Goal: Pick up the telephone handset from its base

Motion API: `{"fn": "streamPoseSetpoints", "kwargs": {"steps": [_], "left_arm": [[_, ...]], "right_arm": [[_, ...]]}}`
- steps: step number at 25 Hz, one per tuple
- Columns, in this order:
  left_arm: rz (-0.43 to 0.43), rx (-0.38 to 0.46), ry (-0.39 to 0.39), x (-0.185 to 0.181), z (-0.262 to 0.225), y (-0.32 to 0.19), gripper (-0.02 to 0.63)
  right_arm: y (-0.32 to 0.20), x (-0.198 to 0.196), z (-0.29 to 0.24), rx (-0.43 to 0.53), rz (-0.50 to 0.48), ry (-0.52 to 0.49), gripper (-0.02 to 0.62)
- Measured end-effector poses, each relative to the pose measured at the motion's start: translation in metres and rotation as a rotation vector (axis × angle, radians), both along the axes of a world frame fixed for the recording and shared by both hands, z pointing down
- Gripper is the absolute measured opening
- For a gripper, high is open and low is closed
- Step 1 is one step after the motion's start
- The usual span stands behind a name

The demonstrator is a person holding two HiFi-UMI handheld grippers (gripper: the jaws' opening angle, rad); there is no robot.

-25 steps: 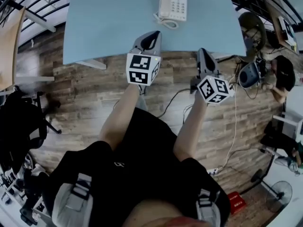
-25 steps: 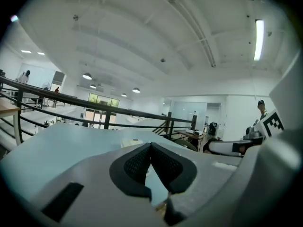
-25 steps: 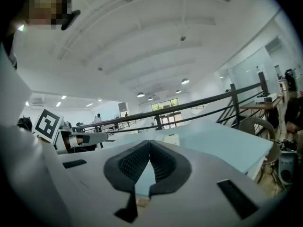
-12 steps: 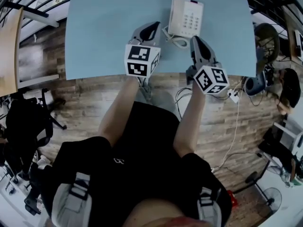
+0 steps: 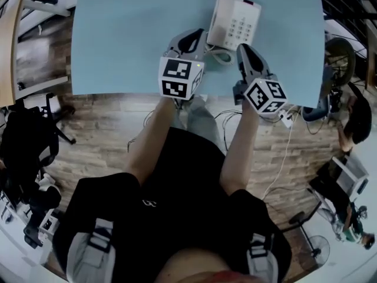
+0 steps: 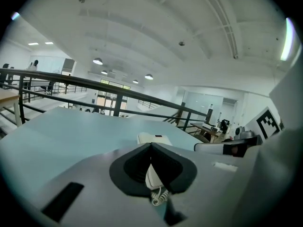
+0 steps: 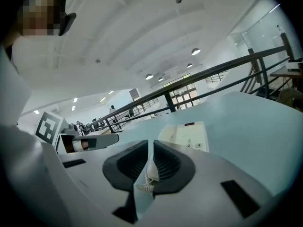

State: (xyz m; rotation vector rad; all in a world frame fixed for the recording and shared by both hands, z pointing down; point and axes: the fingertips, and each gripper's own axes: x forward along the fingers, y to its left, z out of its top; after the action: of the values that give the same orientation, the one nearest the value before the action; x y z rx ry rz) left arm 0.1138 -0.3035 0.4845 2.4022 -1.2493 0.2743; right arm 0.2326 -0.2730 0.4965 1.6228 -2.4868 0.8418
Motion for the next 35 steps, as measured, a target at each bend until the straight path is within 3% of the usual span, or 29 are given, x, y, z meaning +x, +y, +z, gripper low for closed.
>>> {"fn": "streamPoseSetpoints", "kwargs": {"steps": [3, 5, 14, 21, 28, 35], "left_arm": [[-0.023, -0.020, 0.005, 0.000, 0.012, -0.004, -0.002], [-0.036, -0.036, 0.008, 0.001, 0.019, -0.005, -0.002], [-0.100, -0.056, 0.025, -0.020, 0.027, -0.013, -0.002], [-0.135, -0.069, 0.044, -0.044, 0.031, -0.015, -0.002], [-0.148, -0.060, 0.052, -0.058, 0.026, -0.016, -0.002], [-0.139, -0.031, 0.059, -0.061, 0.014, -0.019, -0.002]], "right_arm": [[-0.019, -0.007, 0.016, -0.057, -0.072, 0.009, 0.144], [-0.032, -0.010, 0.026, -0.097, -0.110, 0.021, 0.160], [-0.081, -0.011, 0.056, -0.221, -0.154, 0.006, 0.166], [-0.098, -0.038, 0.082, -0.328, -0.186, -0.054, 0.175], [-0.103, -0.048, 0.088, -0.363, -0.179, -0.075, 0.169], [-0.101, -0.053, 0.081, -0.362, -0.113, -0.098, 0.103]]}}
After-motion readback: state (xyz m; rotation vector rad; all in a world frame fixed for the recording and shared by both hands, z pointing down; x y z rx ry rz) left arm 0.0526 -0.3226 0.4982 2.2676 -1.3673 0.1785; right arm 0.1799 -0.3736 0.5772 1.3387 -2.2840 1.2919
